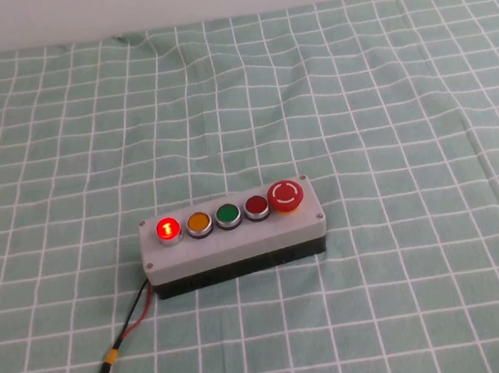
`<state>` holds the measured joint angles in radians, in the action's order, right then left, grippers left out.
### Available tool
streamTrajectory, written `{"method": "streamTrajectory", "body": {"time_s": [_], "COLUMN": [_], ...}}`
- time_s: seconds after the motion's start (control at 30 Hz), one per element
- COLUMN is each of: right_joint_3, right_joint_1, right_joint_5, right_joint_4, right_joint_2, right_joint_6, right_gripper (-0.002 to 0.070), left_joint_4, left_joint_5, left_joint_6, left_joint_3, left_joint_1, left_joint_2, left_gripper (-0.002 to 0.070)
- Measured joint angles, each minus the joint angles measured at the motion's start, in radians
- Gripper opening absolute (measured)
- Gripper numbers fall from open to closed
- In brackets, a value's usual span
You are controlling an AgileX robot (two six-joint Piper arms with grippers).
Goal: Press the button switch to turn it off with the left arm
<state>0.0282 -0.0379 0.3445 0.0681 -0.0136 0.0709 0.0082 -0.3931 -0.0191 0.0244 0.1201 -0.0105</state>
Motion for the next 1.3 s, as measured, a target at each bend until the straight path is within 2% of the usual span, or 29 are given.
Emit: {"method": "streamTrajectory", "body": {"time_s": [1.3], "right_joint_3": [0.000], "right_joint_1": [0.000], "right_joint_5": [0.000], "right_joint_4": [0.000], "right_joint_2": [0.000], "right_joint_6": [0.000], "right_gripper": [-0.0017], "left_joint_4": [0.043], "left_joint_5": [0.003], "left_joint_6": [0.000], "left_joint_3": [0.000], "left_joint_1": [0.000], "left_joint_2": [0.000], "left_gripper": [-0.0002]}}
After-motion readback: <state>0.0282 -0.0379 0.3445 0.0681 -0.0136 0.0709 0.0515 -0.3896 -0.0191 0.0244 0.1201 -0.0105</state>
